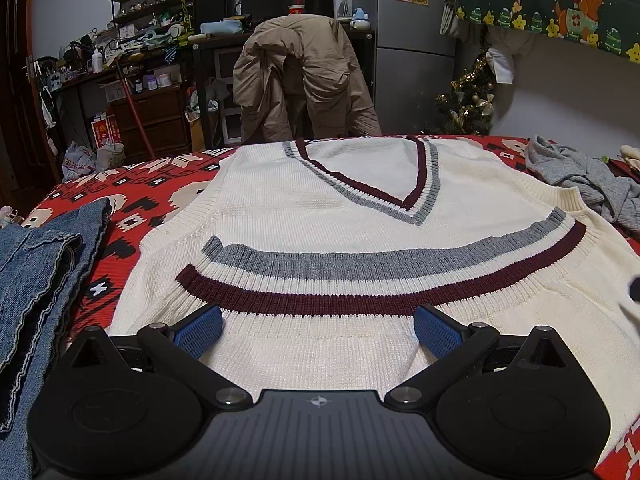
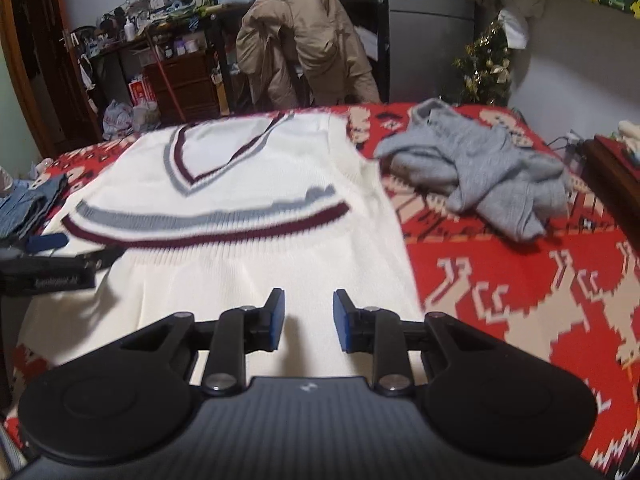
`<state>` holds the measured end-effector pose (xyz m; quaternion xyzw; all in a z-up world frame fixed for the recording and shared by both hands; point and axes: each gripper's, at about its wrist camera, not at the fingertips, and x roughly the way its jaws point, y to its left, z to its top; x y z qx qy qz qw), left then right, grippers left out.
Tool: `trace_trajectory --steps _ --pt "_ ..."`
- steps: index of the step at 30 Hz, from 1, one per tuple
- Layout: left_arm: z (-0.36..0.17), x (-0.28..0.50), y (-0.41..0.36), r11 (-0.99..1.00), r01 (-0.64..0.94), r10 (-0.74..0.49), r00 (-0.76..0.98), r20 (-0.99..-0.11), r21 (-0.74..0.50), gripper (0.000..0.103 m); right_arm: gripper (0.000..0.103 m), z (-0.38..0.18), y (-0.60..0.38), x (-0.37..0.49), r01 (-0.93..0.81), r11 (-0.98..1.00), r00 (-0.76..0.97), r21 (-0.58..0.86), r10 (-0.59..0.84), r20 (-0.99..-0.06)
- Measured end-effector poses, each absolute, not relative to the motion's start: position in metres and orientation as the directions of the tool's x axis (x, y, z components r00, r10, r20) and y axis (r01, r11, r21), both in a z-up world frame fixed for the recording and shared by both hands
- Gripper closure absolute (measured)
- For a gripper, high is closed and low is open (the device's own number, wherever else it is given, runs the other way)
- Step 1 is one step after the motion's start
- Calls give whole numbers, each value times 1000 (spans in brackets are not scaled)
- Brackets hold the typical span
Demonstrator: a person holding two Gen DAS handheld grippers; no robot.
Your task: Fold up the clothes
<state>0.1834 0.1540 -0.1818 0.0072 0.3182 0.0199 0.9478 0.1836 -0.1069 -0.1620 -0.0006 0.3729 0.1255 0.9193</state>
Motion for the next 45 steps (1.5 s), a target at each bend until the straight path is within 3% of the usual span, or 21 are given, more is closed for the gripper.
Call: trace_trajectory --steps 29,45 --pt "-182 184 154 999 -33 42 797 -603 26 0 74 -172 -102 192 -258 962 666 90 244 -704" --pt "-182 184 154 999 -33 42 797 -603 27 0 73 -170 -130 202 -155 963 677 221 266 -686"
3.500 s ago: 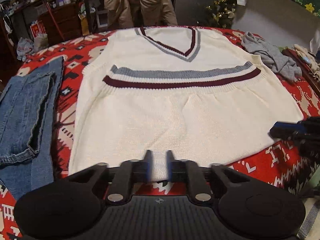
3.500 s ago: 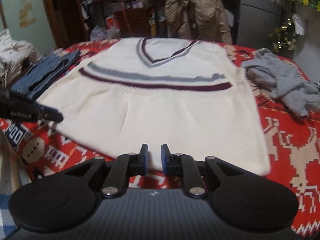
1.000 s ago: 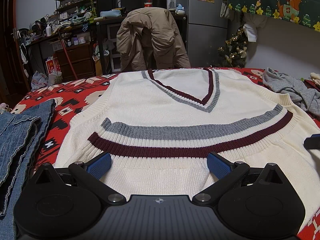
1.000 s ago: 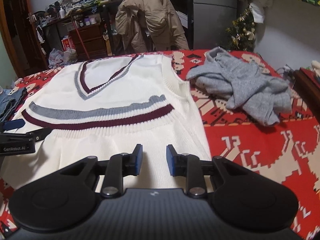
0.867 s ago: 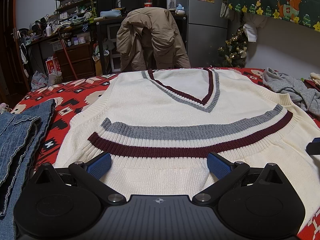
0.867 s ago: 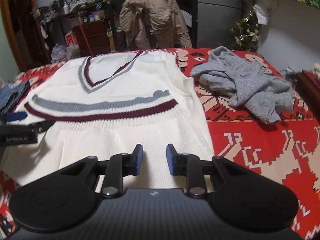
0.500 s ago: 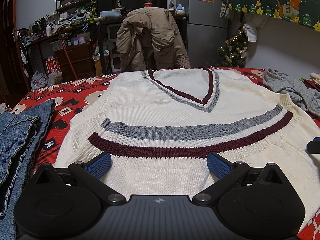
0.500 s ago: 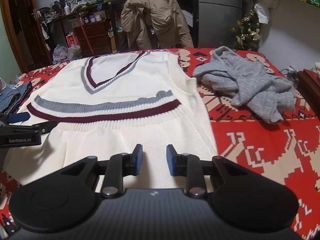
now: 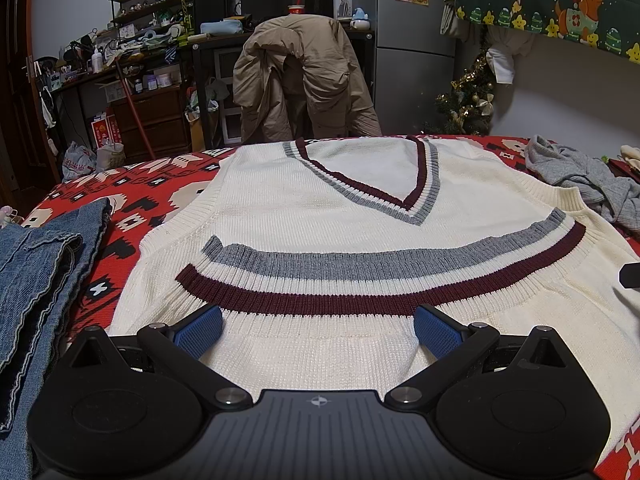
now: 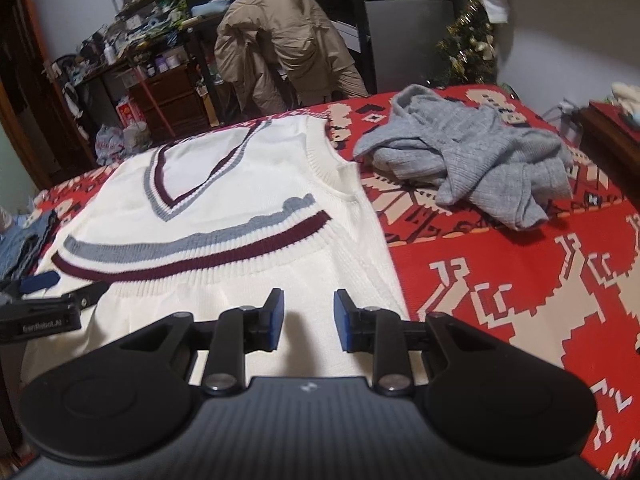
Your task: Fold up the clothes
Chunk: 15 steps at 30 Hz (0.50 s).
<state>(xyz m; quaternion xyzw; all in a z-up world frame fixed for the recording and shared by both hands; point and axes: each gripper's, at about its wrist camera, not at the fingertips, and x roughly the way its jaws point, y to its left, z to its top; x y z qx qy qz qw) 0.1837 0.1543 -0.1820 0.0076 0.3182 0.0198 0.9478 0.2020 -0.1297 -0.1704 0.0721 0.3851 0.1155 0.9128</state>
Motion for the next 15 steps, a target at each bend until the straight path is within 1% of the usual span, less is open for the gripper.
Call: trace_trajectory --steps 3,6,8,9,13,15 --pt "-182 183 154 999 -33 43 796 -603 27 0 73 -173 -132 205 -144 959 675 245 276 -684" --pt "-178 181 154 999 -31 38 791 -611 21 0 73 -173 -128 205 -157 962 692 226 270 -670" --pt "-173 180 154 999 -45 46 794 -606 17 7 73 -172 -123 205 -179 965 704 192 262 -660" --pt "-169 178 154 998 -64 62 799 -598 19 10 73 -172 -120 206 -190 966 710 173 257 -655" --pt "-155 188 159 988 -145 149 779 -609 57 10 77 -171 -111 215 -227 963 731 144 266 -628" --pt "-156 193 167 985 -166 152 761 -631 37 10 80 -173 -104 224 -243 960 729 137 273 -627"
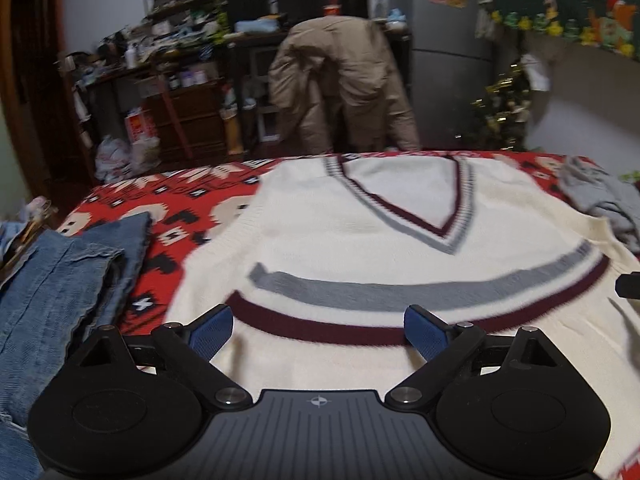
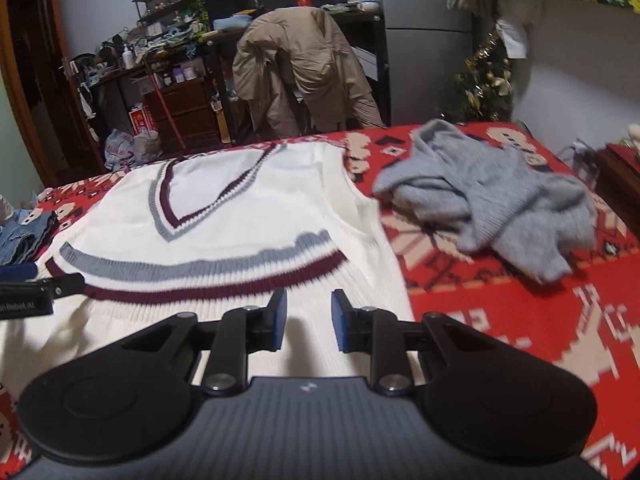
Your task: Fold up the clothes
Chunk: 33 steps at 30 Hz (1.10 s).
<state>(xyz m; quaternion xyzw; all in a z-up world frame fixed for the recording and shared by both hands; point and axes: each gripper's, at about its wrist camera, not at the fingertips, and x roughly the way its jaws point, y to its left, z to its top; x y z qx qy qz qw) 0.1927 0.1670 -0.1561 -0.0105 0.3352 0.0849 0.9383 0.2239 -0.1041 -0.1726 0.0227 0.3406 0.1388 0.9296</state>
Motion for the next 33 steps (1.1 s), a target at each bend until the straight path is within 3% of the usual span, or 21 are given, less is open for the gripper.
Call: trace_trajectory --steps 3,10,12,15,16,24,27,33 --pt "-165 199 181 981 -194 150 729 -668 7 10 80 -180 -95 236 -259 959 718 115 271 -641" --pt "-148 227 197 974 -225 144 737 -661 -39 9 81 -176 -106 247 -225 961 727 159 275 -629" --pt "-147 241 203 975 -214 113 713 -692 -61 12 81 -172 -105 252 -230 960 724 162 280 -631" --pt "-149 259 209 974 -214 96 692 -716 -76 26 82 -168 -97 266 -254 956 715 145 286 -637" --pt "-149 265 211 973 -216 96 690 -718 -77 27 83 -167 -94 272 -260 956 715 136 285 -639" --pt "-155 330 227 986 -164 91 636 -766 -18 28 89 -175 -54 352 -305 948 659 95 282 -697" --pt "-156 353 230 989 -150 93 636 -766 -4 23 89 -184 -41 384 -320 946 657 53 262 -707" --pt "-154 400 236 989 -145 73 641 -764 -27 23 90 -186 -27 452 -297 951 647 86 266 -715"
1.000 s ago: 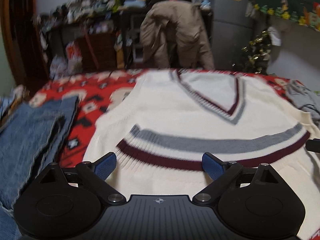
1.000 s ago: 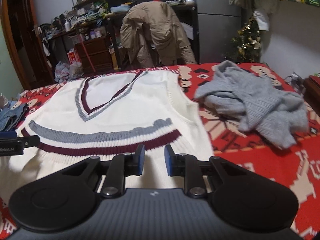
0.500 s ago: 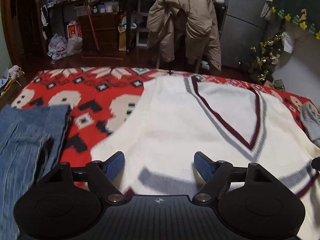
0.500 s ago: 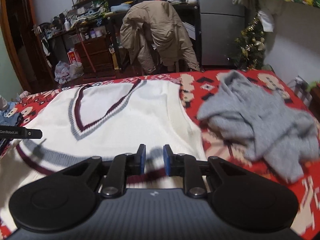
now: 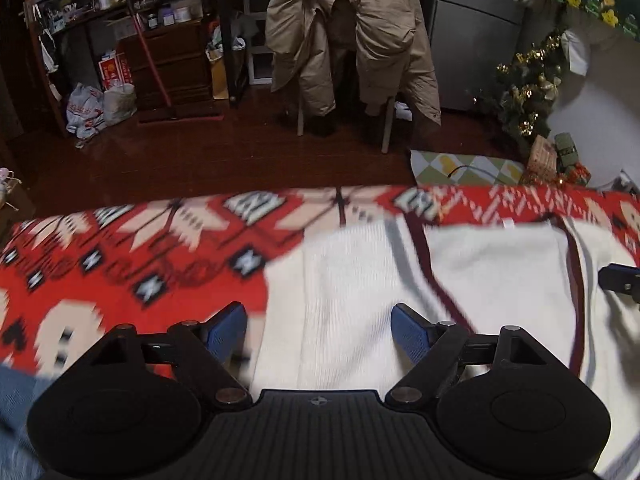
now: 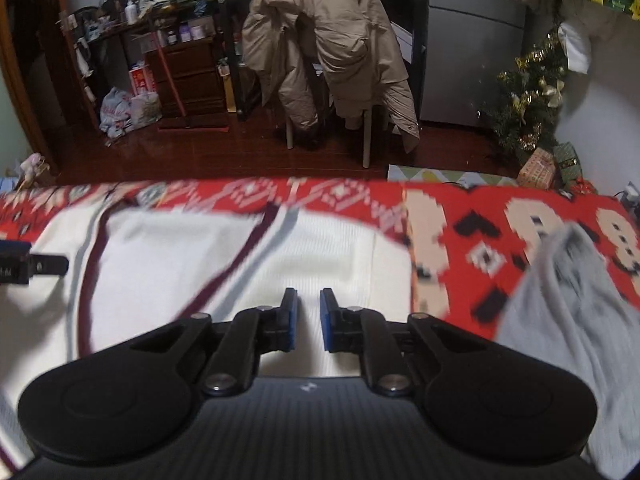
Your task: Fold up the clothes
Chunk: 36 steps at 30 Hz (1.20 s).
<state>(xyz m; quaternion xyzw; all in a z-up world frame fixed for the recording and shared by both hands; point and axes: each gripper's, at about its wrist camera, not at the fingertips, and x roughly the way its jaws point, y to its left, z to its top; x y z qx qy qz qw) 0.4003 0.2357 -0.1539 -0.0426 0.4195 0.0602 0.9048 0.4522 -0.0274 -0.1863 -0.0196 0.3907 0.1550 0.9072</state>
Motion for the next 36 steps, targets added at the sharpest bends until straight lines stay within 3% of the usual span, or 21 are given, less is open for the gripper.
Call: trace_trajectory --steps 5,7,11,14,19,25,31,34,35,36 --pt "-150 421 245 979 -182 53 643 -764 -86 25 90 -187 -23 487 -280 953 638 113 273 -720" --pt "-143 423 250 973 -158 -35 622 -782 -169 32 89 -182 -21 489 -294 948 638 119 287 -714" --pt "-132 416 246 959 -59 -188 601 -777 -278 36 89 -170 -7 478 -392 906 619 158 387 -683" --pt "-139 421 229 967 -22 -198 568 -799 -255 38 89 -168 15 472 -470 866 568 172 446 -691" --pt "-140 438 223 962 -69 -177 582 -793 -265 38 91 -188 51 485 -480 869 546 118 401 -736" --pt "-131 445 246 941 -159 -140 624 -769 -300 38 90 -191 61 513 -441 888 581 130 393 -713" --pt "-107 425 270 948 -111 -149 674 -723 -299 38 89 -171 33 496 -467 870 580 160 438 -687" --pt "-107 413 260 953 -14 -224 637 -737 -302 49 89 -165 22 477 -511 845 550 157 461 -697" --pt "-110 410 252 960 7 -225 619 -753 -281 50 89 -166 23 472 -527 834 530 163 472 -704" --pt "-115 411 247 967 11 -208 613 -762 -256 57 89 -168 26 469 -542 823 508 171 483 -714"
